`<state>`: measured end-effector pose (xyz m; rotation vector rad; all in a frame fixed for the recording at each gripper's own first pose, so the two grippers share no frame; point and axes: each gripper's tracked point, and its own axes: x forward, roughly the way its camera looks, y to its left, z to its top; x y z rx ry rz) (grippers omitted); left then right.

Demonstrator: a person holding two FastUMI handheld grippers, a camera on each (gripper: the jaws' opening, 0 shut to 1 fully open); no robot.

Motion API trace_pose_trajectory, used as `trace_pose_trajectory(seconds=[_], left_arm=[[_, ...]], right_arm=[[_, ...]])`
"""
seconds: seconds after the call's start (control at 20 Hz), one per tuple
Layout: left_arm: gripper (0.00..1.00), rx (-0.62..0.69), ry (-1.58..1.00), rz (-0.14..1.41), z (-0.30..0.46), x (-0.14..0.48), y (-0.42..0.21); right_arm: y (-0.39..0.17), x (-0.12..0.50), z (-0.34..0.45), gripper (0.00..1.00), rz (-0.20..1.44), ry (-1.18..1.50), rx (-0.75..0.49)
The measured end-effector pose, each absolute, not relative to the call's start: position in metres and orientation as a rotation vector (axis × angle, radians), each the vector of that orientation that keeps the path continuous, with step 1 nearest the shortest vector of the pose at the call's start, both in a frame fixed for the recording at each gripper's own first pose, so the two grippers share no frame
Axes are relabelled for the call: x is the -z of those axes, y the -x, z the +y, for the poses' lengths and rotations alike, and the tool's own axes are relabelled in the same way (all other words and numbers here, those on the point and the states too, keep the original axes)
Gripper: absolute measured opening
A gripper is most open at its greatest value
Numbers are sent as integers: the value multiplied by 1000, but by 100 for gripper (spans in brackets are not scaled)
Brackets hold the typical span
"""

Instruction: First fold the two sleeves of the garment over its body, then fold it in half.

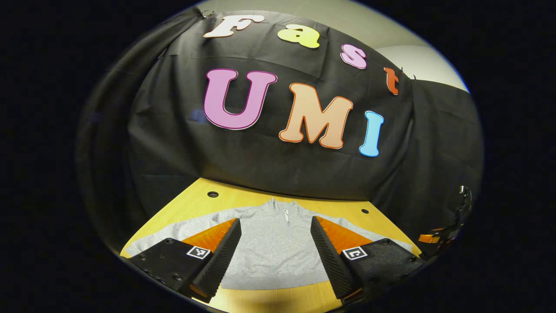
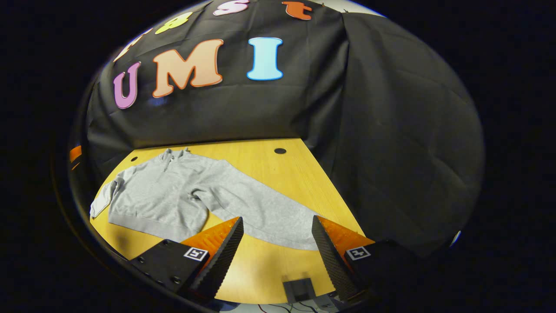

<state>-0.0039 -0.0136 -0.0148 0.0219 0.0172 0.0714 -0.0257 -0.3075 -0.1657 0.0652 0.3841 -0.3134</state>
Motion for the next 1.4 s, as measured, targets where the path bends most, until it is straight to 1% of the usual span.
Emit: trace_pose_trajectory(seconds=[0.1, 0.2, 0.25, 0.45, 0.55, 0.95, 1.0, 1.1, 1.2, 1.25, 1.35, 1.4], left_arm=[[94, -83, -23, 20, -15, 16, 5], [94, -94, -19, 26, -16, 18, 5], [94, -99, -17, 33, -17, 20, 6], [94, -130, -17, 51, -19, 27, 12], [94, -147, -23, 50, -20, 27, 13], [94, -203, -103, 56, -33, 27, 13], [94, -204, -113, 58, -36, 30, 12], [94, -204, -109, 58, -43, 33, 13], [94, -196, -98, 62, -52, 38, 12], [94, -194, -93, 61, -56, 40, 11], [94, -189, -82, 61, -61, 42, 9], [94, -187, -76, 61, -62, 43, 9]], right_arm=[[25, 184, -330, 99, 428, -89, 327], [21, 202, -345, 100, 470, -125, 320], [17, 208, -352, 99, 485, -142, 314], [5, 246, -385, 100, 556, -159, 323], [1, 265, -398, 97, 595, -157, 327], [-17, 308, -420, 98, 717, -119, 273], [-18, 310, -420, 96, 725, -118, 262], [-18, 316, -419, 96, 742, -118, 242], [-20, 316, -416, 95, 741, -119, 235], [-21, 316, -414, 92, 743, -120, 229], [-22, 316, -414, 82, 742, -114, 224], [-23, 318, -415, 82, 740, -121, 225]])
